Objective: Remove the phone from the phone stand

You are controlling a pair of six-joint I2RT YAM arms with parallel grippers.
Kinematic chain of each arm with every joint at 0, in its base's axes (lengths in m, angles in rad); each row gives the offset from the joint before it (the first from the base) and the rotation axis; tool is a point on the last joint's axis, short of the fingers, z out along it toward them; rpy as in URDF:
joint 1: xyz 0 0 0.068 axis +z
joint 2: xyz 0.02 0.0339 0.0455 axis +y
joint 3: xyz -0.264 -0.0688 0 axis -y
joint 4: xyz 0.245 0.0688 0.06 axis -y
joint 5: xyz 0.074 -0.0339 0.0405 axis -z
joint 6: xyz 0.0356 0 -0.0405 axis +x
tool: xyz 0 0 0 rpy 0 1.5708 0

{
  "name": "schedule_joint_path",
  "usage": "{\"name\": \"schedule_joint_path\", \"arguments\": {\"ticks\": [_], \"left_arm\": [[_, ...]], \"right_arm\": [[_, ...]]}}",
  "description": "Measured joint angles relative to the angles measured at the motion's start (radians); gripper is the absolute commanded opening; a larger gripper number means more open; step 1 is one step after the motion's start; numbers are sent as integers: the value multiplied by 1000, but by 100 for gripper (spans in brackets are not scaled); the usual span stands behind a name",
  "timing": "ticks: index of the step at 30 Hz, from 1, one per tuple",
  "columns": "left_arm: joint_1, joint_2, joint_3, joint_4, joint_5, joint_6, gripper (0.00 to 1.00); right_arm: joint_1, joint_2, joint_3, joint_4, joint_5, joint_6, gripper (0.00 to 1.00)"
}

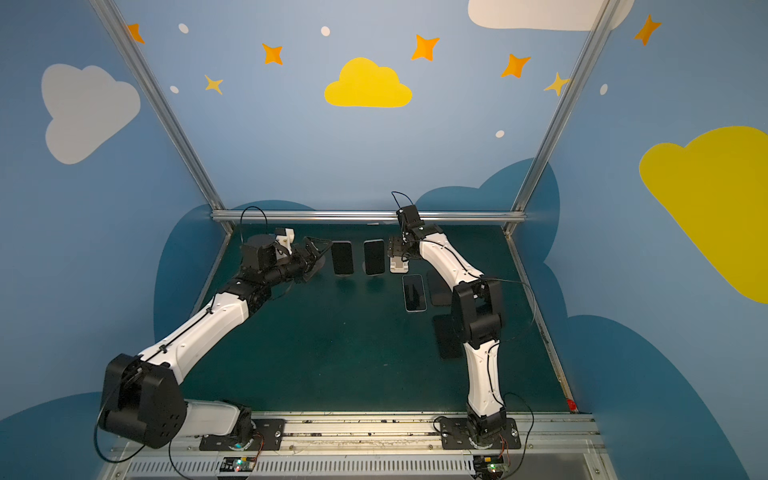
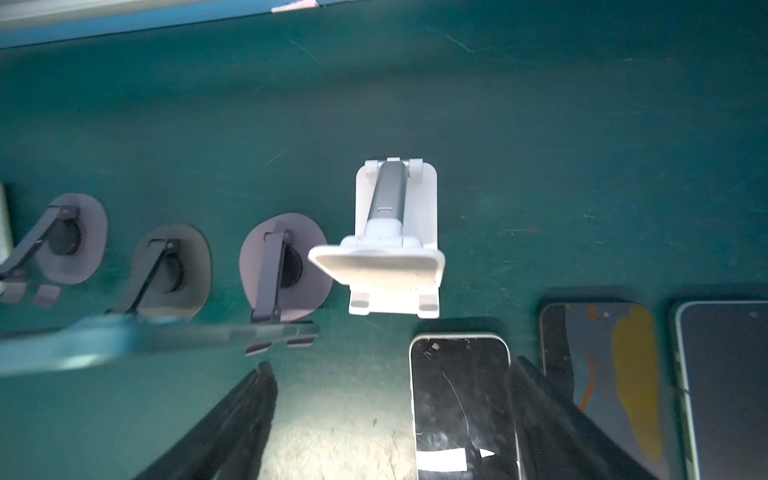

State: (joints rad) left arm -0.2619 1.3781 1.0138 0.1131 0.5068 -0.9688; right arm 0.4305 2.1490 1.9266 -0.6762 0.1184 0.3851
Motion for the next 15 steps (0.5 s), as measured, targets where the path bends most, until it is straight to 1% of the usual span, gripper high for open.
{"name": "schedule_joint_path", "arguments": {"ticks": [5, 10, 12, 15], "left_arm": [[3, 0, 0, 0, 1, 0, 100], [15, 0, 0, 2, 4, -5, 100], [23, 0, 0, 2, 5, -8, 100], [32, 0, 0, 3, 6, -13, 100]], "right_arm": [[2, 79, 56, 10, -11, 2, 88], [3, 126, 61, 39, -32, 10, 87], [3, 142, 61, 53, -29, 21, 83], [3, 161, 61, 72, -18, 36, 73]]}}
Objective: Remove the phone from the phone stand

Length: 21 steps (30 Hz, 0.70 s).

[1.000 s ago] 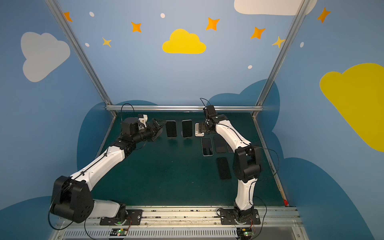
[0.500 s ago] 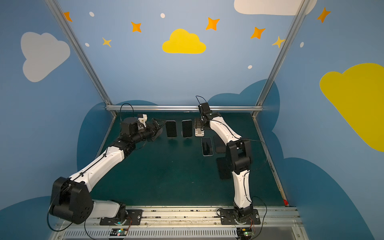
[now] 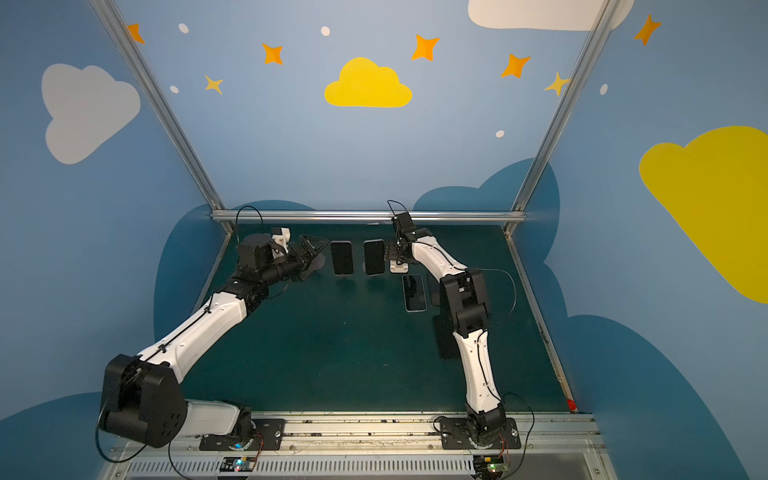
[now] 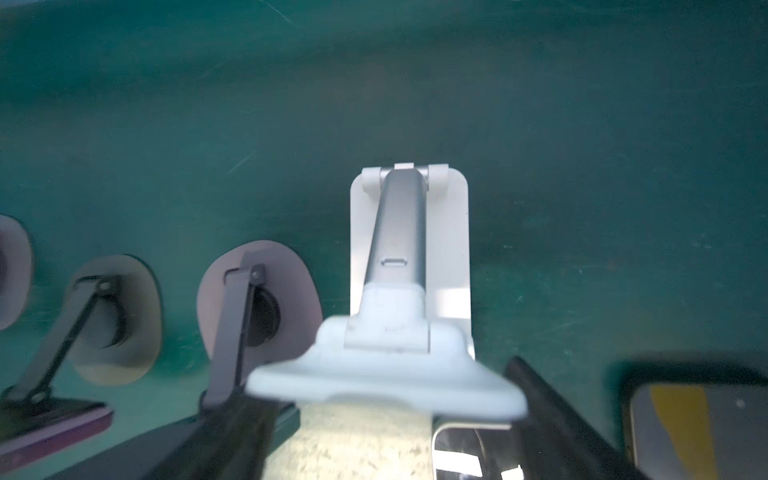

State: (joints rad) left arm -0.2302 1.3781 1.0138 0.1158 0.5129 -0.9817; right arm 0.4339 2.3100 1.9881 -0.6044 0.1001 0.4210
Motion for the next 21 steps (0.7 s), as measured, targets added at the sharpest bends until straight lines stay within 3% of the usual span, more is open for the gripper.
{"name": "schedule_joint_path", "arguments": {"ticks": [3, 10, 17, 21], "left_arm": [[6, 0, 0, 1, 2, -3, 100], [17, 0, 0, 12, 13, -12, 100], [22, 0, 0, 16, 17, -19, 100], [23, 0, 0, 16, 18, -21, 100]], "right_arm": [[2, 7, 0, 10, 17, 9, 65], [9, 7, -3, 68, 73, -24, 62], [14, 47, -23, 227, 126, -148, 68], [13, 88, 37, 228, 138, -170, 78]]}}
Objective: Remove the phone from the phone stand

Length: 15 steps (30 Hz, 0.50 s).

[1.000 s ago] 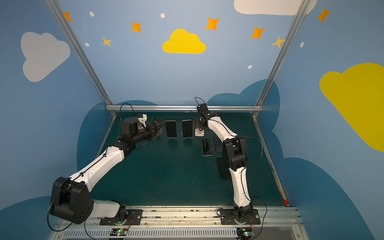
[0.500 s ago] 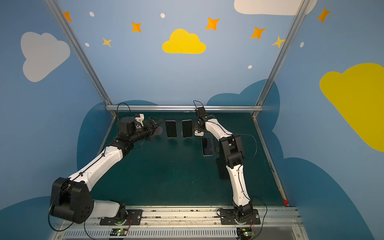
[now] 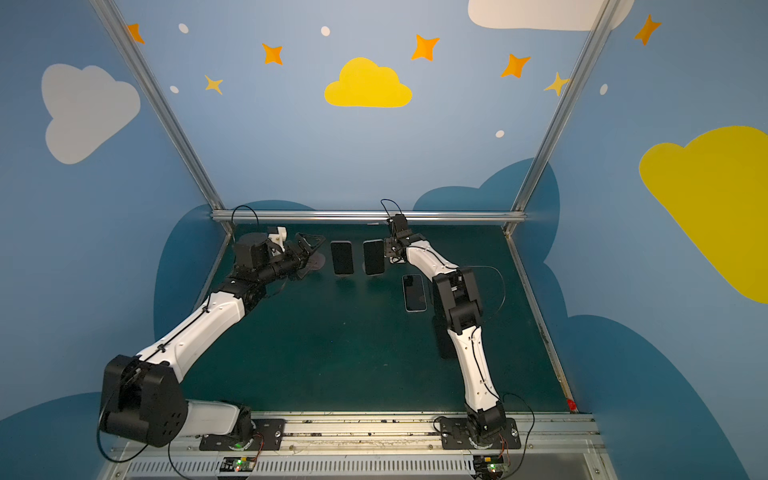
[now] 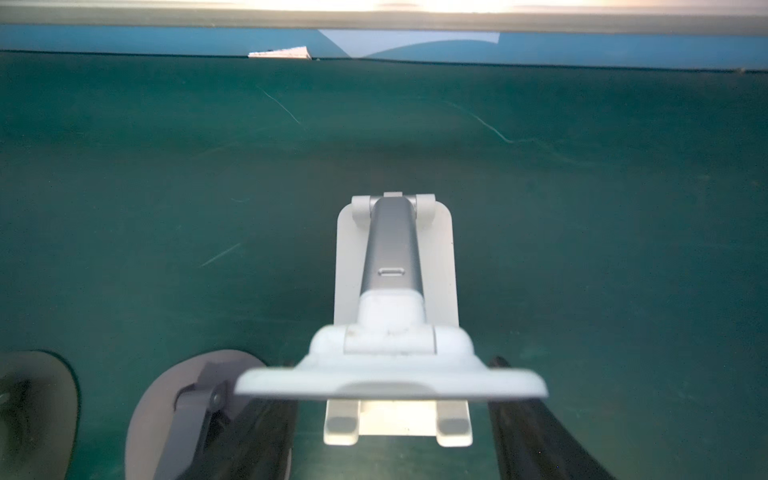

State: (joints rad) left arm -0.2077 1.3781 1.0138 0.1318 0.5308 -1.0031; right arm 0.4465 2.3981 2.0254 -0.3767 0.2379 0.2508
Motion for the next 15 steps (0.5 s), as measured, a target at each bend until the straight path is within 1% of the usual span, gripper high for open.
{"name": "schedule_joint_path", "arguments": {"ticks": [3, 9, 15], "left_arm": [[0, 0, 0, 0, 0, 0, 100], [3, 0, 0, 0, 2, 0, 100], [3, 0, 0, 0, 2, 0, 100]], "right_arm": [[-3, 5, 5, 2, -2, -4, 82], [-6, -11, -14, 11, -3, 0, 84], [-8, -127, -104, 15, 0, 2, 85]]}}
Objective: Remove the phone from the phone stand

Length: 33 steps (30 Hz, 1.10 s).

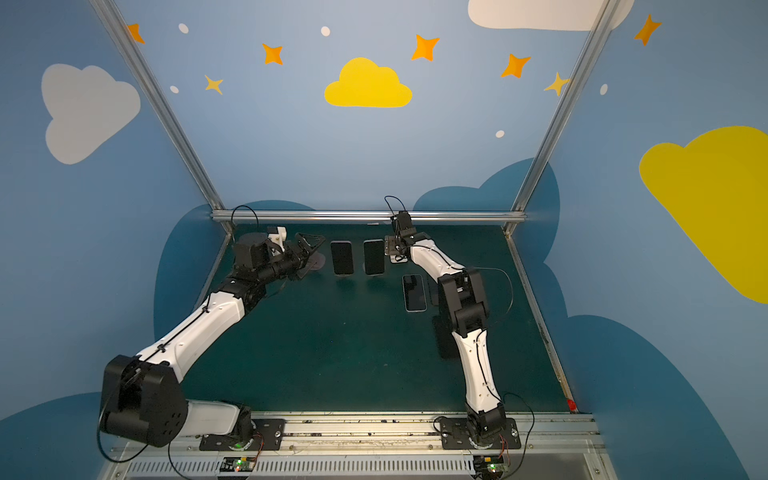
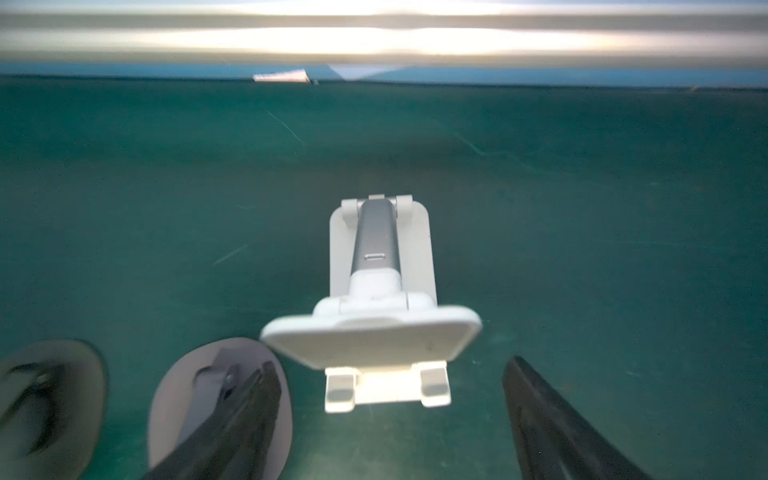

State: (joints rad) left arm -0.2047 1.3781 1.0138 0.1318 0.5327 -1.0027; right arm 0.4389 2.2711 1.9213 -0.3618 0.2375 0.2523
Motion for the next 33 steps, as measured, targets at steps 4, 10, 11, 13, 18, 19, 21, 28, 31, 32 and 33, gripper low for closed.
{"name": "schedule_joint_path", "arguments": {"ticks": [4, 10, 11, 13, 18, 19, 21, 28, 31, 32, 33], "left_arm": [[0, 0, 0, 0, -1, 0, 100], [-5, 0, 0, -1, -4, 3, 100], [-5, 0, 0, -2, -5, 3, 100], [-5, 0, 0, -2, -6, 3, 100], [-6, 0, 0, -2, -6, 3, 100], [-7, 0, 0, -2, -6, 3, 100], [-8, 0, 0, -1, -5, 3, 100], [-11, -1, 0, -1, -1, 3, 100], [-12, -4, 0, -1, 1, 3, 100], [-12, -5, 0, 0, 1, 3, 100], [-12, -6, 0, 0, 2, 2, 100]], "right_arm": [[-3, -105, -36, 4, 21, -6, 85], [0, -287, -179, 39, 39, 4, 85], [3, -316, -214, 45, 31, 13, 85], [9, -369, -288, 68, -9, 35, 87], [79, -428, -383, 109, -68, 93, 88], [99, -426, -382, 114, -75, 97, 88], [134, -414, -360, 108, -77, 103, 88], [179, -322, -216, 90, -63, 106, 89], [179, -289, -182, 79, -46, 107, 90], [179, -278, -172, 71, -42, 107, 90], [179, -264, -158, 64, -38, 106, 90]]}}
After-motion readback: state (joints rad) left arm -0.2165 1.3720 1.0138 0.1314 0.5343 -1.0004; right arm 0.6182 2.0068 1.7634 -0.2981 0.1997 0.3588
